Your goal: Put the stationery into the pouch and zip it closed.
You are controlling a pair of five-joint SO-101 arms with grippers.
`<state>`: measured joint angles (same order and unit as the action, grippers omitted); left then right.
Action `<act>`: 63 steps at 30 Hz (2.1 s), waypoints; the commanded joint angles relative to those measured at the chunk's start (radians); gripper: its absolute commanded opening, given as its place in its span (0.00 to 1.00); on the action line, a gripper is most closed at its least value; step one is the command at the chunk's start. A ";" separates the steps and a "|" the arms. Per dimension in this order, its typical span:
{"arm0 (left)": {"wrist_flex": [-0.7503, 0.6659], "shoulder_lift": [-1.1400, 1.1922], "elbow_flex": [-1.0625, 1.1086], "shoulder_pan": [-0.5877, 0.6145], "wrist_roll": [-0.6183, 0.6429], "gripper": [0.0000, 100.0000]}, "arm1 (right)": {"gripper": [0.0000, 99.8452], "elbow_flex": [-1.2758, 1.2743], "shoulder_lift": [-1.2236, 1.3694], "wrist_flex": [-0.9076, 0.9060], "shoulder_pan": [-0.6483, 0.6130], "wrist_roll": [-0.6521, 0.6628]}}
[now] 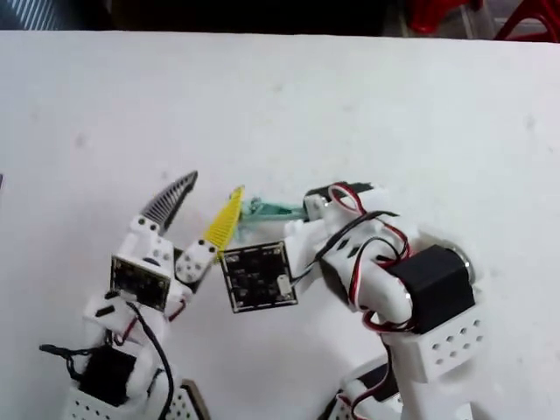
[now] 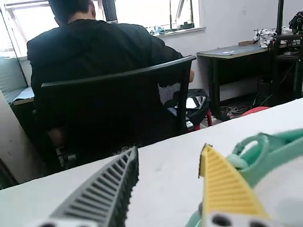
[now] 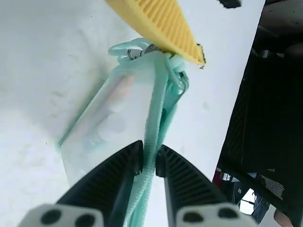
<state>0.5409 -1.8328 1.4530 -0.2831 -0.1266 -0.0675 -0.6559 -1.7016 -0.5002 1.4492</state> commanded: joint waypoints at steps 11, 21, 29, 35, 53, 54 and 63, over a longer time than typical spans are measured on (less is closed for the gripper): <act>0.400 0.012 -0.193 -0.381 -0.129 0.23 | 0.02 0.060 0.019 -0.016 0.068 -0.084; 0.400 0.010 -0.195 -0.381 -0.087 0.23 | 0.05 -0.031 0.019 0.039 -0.027 -0.137; 0.465 0.005 -0.226 -0.386 -0.101 0.23 | 0.02 -0.106 0.021 0.211 -0.012 -0.269; 0.476 0.007 -0.236 -0.390 -0.153 0.23 | 0.02 -0.141 0.021 0.269 -0.036 -0.319; 0.344 0.005 -0.157 -0.295 -0.103 0.23 | 0.02 -0.143 0.021 0.321 0.005 -0.396; 0.361 0.005 -0.172 -0.294 -0.107 0.23 | 0.02 -0.143 0.021 0.325 0.022 -0.396; 0.517 0.005 -0.293 -0.295 -0.209 0.23 | 0.02 -0.169 0.019 0.321 0.039 -0.396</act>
<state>1.0257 -1.8297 1.2183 -0.5746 -0.2923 -0.2148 -0.6559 -1.3840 -0.4680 1.0687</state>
